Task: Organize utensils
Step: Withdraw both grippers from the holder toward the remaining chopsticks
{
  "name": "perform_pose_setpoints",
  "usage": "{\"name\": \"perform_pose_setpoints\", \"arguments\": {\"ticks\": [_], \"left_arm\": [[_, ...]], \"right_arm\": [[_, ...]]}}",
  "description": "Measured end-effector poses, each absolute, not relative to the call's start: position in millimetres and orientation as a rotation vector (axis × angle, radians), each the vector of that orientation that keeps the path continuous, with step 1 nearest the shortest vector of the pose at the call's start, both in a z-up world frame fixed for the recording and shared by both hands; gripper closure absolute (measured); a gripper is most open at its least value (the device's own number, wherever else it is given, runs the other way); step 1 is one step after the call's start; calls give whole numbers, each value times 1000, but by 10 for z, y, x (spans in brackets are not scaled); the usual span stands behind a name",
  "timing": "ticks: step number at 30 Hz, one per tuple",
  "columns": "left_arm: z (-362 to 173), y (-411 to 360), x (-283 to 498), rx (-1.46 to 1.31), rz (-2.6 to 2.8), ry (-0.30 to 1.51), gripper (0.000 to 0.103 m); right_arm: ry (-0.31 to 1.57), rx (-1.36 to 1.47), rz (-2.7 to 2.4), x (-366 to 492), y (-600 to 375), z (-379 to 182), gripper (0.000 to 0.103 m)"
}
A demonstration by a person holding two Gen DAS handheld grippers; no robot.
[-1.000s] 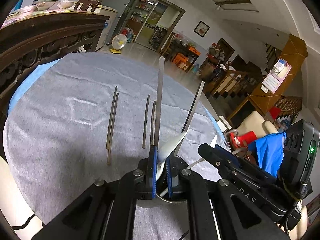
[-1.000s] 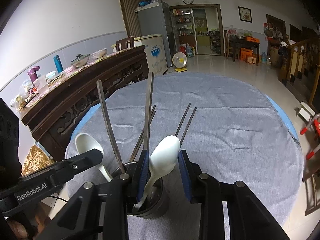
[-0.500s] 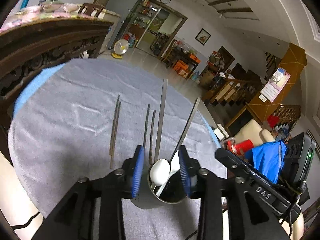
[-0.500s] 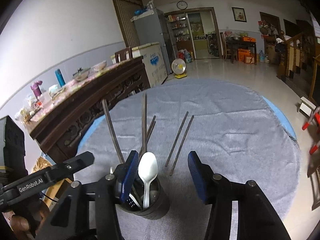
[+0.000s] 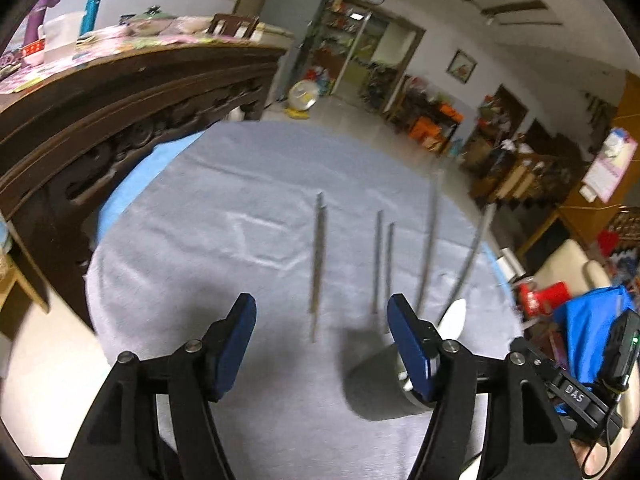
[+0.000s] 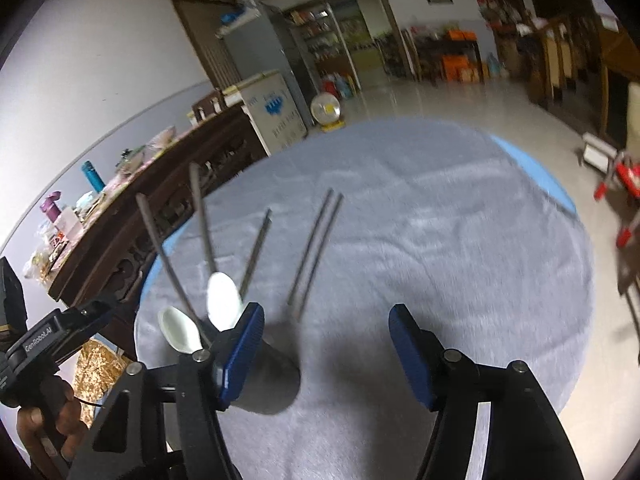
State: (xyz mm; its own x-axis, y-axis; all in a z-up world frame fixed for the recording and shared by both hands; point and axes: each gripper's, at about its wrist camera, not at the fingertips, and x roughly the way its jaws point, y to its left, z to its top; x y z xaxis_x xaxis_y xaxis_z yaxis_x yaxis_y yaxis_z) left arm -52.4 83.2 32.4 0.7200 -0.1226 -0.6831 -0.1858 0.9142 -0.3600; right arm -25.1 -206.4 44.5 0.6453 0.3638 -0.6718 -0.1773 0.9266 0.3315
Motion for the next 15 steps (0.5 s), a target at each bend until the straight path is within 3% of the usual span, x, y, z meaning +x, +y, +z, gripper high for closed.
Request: {"name": "perform_pose_setpoints", "arguments": {"ticks": [15], "left_arm": [[49, 914, -428, -420, 89, 878, 34]], "right_arm": [[953, 302, 302, -48, -2197, 45, 34]]}}
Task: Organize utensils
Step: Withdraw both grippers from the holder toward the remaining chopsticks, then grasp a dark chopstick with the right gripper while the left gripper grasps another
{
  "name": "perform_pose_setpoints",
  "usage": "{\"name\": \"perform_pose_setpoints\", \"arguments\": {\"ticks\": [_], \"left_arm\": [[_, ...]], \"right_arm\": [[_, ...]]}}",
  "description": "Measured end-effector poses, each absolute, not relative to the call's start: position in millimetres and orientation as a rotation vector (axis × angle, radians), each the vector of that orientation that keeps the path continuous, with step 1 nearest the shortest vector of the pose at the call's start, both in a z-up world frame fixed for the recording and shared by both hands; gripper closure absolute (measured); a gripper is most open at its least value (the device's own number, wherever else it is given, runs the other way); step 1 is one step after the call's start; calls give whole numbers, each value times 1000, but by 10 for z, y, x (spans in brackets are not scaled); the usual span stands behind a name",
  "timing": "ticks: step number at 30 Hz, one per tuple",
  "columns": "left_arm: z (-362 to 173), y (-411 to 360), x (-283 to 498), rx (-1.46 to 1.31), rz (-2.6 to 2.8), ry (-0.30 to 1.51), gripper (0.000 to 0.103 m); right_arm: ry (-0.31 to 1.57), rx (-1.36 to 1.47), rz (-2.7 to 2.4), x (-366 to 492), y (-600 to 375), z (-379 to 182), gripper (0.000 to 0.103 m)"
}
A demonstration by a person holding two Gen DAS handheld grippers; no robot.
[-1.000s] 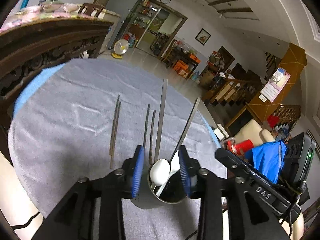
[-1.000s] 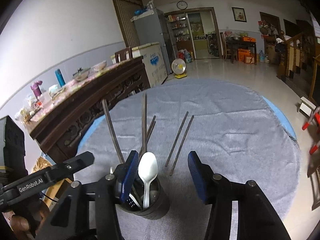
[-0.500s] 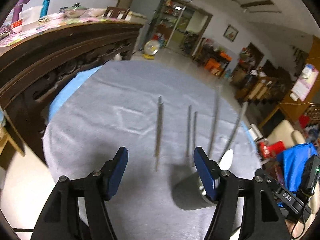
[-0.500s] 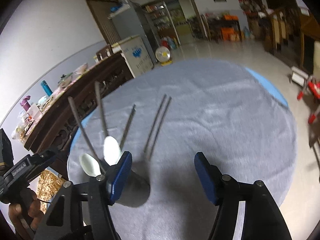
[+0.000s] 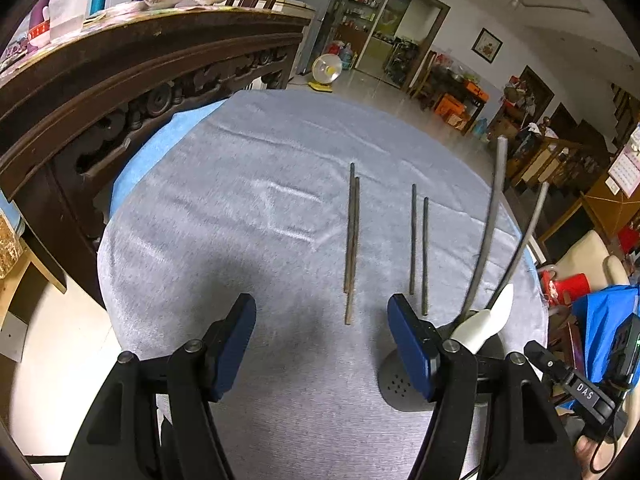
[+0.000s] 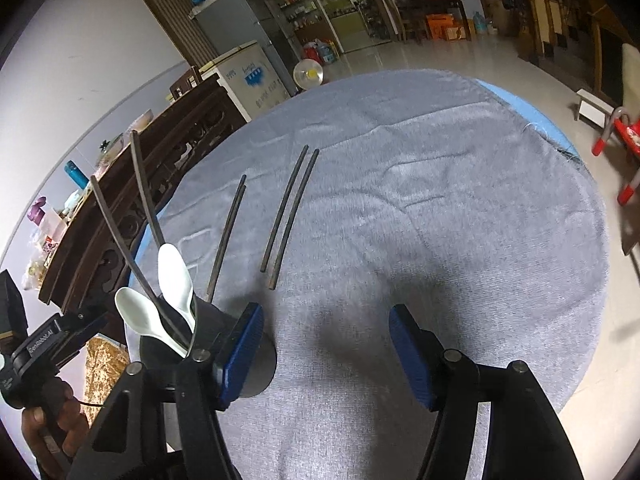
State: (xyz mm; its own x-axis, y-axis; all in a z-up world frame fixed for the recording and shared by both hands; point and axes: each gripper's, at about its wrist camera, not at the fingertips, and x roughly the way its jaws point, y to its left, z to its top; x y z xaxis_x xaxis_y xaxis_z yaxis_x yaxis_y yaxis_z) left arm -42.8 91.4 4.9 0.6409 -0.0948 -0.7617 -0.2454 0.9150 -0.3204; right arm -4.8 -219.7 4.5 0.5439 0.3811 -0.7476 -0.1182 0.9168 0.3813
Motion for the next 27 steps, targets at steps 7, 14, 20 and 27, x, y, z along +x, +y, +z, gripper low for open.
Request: {"name": "perform_pose_setpoints", "arguments": {"ticks": [7, 14, 20, 27], "left_arm": [[-249, 1060, -285, -417, 131, 977, 34], [-492, 1152, -120, -400, 149, 1059, 34], [-588, 1215, 52, -376, 151, 1103, 34], [-608, 1241, 228, -339, 137, 1135, 34]], "right_arm": [[1064, 326, 321, 276, -2275, -141, 34], [1208, 359, 368, 933, -2250, -328, 35], [1317, 319, 395, 1617, -1930, -376, 44], [1413, 263, 368, 2303, -1493, -504, 56]]}}
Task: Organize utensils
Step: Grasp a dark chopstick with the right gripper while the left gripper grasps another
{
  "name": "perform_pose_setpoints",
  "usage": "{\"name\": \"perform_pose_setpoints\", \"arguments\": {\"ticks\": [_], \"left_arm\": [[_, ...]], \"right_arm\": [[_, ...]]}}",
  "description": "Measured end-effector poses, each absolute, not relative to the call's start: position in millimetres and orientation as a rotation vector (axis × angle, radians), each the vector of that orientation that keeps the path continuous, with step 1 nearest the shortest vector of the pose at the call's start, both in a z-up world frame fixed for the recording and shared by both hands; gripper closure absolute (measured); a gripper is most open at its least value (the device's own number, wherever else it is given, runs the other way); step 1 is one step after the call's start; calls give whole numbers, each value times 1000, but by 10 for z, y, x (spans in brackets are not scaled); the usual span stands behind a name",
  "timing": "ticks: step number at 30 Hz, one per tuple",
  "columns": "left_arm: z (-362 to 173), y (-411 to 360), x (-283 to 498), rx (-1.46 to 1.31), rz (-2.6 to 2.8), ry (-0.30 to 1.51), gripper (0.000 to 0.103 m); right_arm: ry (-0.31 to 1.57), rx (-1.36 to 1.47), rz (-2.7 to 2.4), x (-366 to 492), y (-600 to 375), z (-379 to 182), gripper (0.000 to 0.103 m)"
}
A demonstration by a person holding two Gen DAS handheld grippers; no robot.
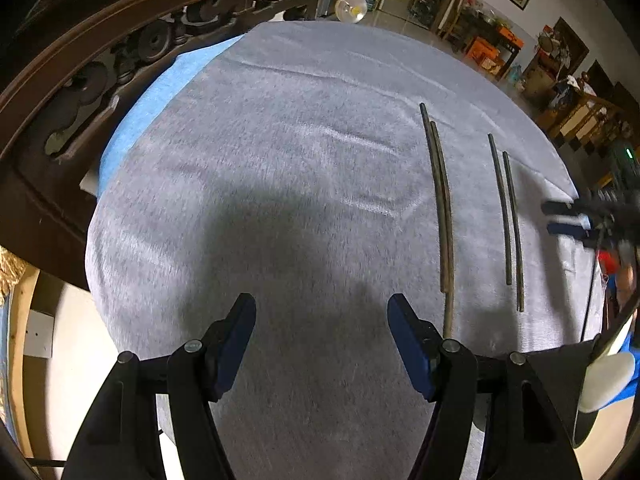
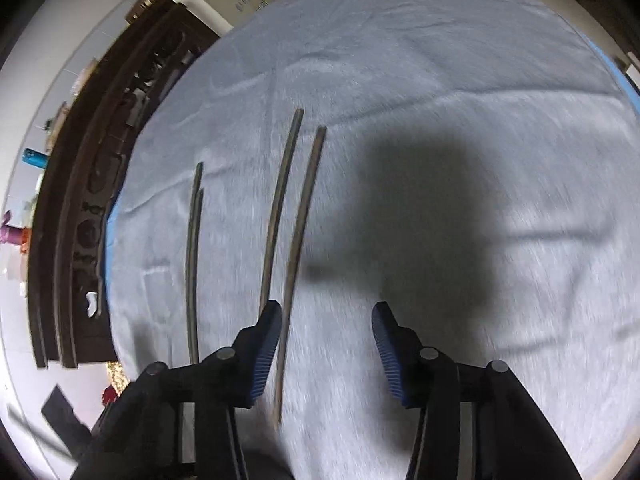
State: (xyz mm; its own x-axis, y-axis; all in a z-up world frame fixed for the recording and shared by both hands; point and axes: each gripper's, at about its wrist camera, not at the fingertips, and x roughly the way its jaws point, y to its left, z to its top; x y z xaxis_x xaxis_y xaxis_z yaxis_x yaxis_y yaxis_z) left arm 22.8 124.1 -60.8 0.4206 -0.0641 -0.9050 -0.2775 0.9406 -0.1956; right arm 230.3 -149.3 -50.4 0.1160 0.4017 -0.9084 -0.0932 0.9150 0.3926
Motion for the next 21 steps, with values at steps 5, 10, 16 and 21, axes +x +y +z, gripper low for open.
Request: {"name": "perform_pose_setpoints", "arguments": {"ticks": [5, 10, 16, 21], "left_arm": [[-618, 1251, 413, -306, 125, 1151, 34], [-626, 1238, 660, -296, 106, 1173, 34], [-633, 1138, 1155, -281, 66, 1243, 34], [-708, 944, 1728, -253, 27, 1326, 34]], "right_arm": [[1452, 195, 351, 2618, -1173, -587, 65], [1502, 71, 329, 2762, -886, -681, 92], [1509, -266, 319, 2667, -711, -665, 96], [1518, -302, 321, 2620, -939, -679, 96]]}}
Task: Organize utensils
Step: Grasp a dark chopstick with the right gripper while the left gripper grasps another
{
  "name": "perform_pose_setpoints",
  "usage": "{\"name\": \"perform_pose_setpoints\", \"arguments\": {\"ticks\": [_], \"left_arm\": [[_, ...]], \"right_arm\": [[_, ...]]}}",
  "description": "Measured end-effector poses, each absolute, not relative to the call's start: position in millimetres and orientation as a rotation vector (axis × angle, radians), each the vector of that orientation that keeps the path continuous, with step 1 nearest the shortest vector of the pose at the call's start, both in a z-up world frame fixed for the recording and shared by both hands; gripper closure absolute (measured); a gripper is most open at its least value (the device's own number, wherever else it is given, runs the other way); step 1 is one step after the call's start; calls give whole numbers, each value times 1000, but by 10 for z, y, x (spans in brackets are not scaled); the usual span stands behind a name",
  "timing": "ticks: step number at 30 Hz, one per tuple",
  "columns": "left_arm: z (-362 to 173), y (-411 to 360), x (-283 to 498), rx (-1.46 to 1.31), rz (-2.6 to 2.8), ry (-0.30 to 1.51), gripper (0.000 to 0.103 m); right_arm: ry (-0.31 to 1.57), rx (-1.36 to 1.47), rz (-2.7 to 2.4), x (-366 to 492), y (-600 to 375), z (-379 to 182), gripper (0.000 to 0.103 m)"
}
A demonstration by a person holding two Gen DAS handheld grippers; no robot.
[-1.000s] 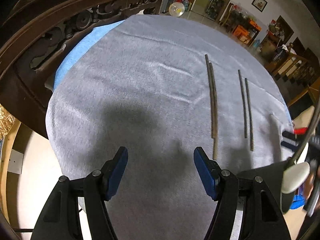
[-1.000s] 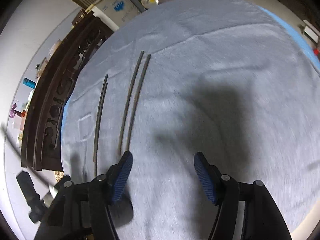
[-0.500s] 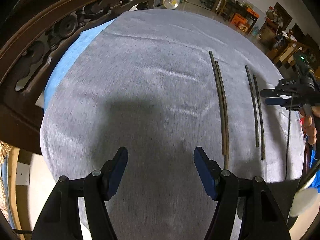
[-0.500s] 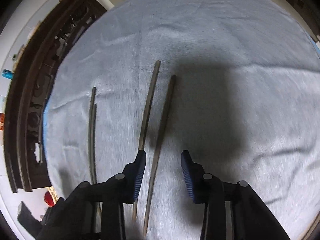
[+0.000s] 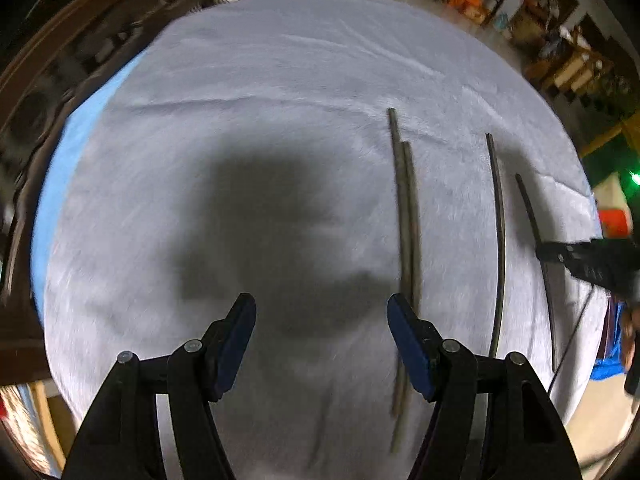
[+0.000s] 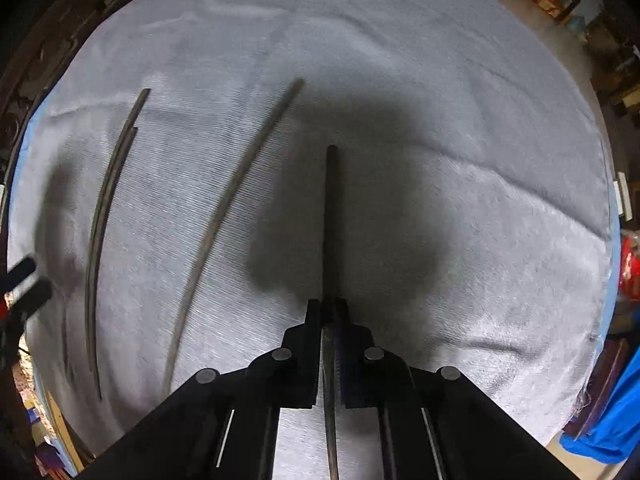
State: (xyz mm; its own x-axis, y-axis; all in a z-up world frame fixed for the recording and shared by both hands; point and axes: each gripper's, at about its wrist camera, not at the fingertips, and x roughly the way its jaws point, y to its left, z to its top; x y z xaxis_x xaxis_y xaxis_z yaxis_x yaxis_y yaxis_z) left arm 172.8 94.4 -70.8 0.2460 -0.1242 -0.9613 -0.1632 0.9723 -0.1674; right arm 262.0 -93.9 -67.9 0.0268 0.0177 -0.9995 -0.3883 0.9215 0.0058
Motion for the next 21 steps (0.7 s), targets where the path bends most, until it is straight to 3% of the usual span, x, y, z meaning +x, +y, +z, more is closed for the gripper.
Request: {"name": "perform_pose_setpoints", "arguments": {"ticks": [8, 11, 14, 19, 21], "left_arm": [[-857, 688, 2321, -168, 46, 1438, 35], [-810, 755, 2389, -189, 61, 1455, 60], [-788, 789, 2376, -186, 39, 1462, 65], [-787, 859, 2282, -184, 12, 1509, 88], [-770, 855, 2254, -159, 21, 1516, 89]], "right_arm": [[1514, -254, 358, 2595, -1202, -664, 95], [1519, -251, 370, 2633, -1227, -672, 95], [1517, -250, 375, 2678, -1330, -649, 95], [1518, -247, 383, 2639, -1366, -639, 94], [1527, -258, 385, 2623, -1334, -643, 94]]}}
